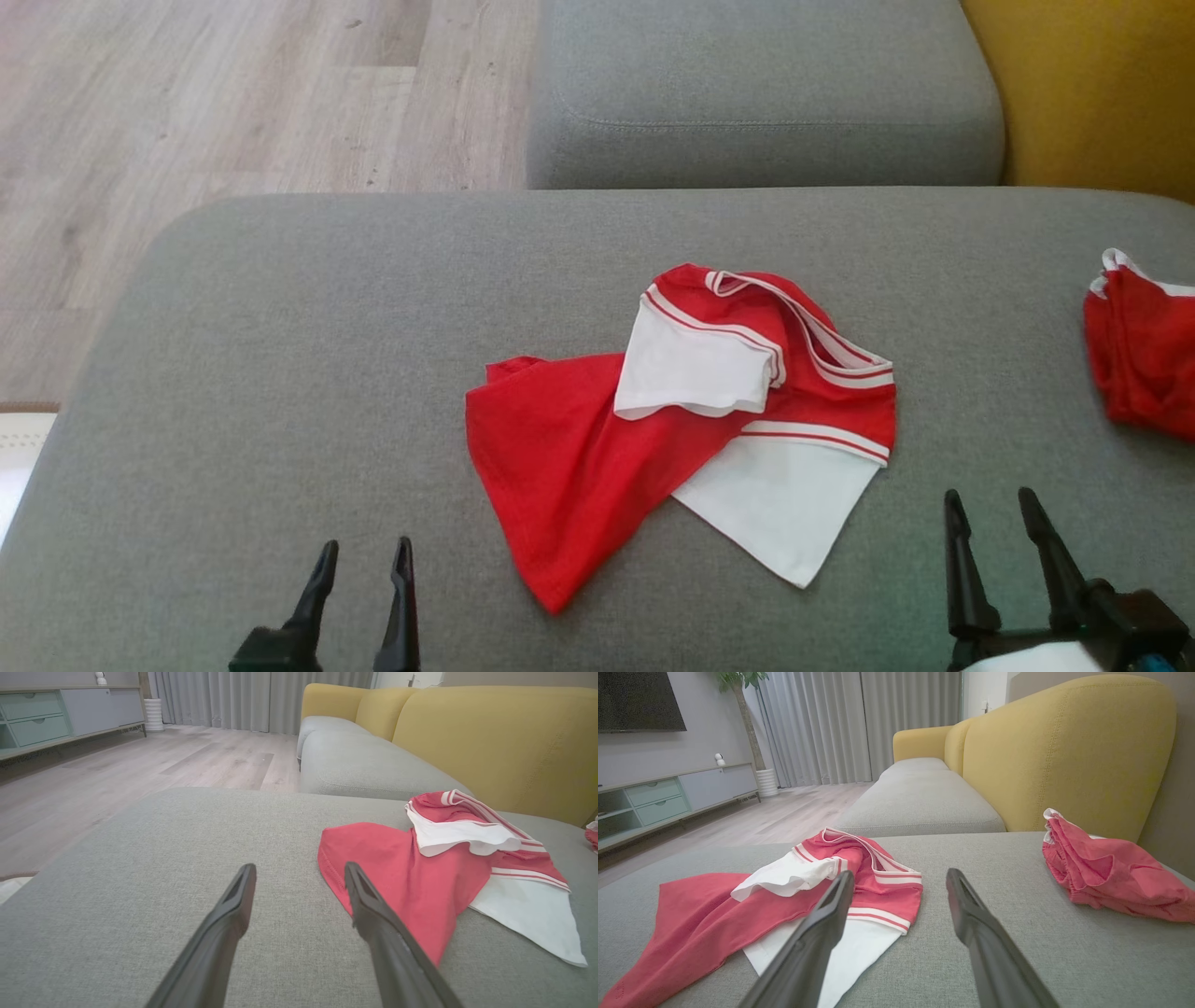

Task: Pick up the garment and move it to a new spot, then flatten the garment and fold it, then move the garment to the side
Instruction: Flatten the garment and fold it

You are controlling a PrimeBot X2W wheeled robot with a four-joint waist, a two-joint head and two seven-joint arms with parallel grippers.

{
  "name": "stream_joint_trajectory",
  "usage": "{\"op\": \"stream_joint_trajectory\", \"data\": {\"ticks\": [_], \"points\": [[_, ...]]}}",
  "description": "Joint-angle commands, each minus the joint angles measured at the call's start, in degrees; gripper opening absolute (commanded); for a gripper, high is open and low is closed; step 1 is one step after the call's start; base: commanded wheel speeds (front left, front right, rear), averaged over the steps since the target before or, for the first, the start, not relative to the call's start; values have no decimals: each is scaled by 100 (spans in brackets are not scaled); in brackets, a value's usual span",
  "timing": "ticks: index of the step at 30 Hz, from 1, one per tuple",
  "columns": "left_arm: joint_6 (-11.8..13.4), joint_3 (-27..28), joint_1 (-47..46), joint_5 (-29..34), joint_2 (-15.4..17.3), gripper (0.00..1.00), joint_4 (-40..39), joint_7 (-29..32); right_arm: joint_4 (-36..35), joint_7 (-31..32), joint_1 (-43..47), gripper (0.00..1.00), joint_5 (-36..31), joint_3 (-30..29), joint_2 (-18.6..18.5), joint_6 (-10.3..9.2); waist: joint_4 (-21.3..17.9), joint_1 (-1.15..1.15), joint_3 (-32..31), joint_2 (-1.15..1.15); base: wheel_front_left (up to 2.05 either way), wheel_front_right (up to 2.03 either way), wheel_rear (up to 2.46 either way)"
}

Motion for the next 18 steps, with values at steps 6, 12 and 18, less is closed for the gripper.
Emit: {"op": "stream_joint_trajectory", "data": {"ticks": [6,12,18], "points": [[-405,5,-347,225,-178,100,49,-71,-191,-62,-192,100,-19,219,-41,43,-145,0,132,0,0,0,0],[-942,-815,-1002,260,-287,100,1286,227,-192,-62,-320,100,-40,319,-41,43,-507,0,366,0,0,0,0],[-824,-1038,-1411,284,-326,100,1948,443,-191,-62,-387,100,-44,332,-41,43,-774,0,540,0,0,0,0]]}}
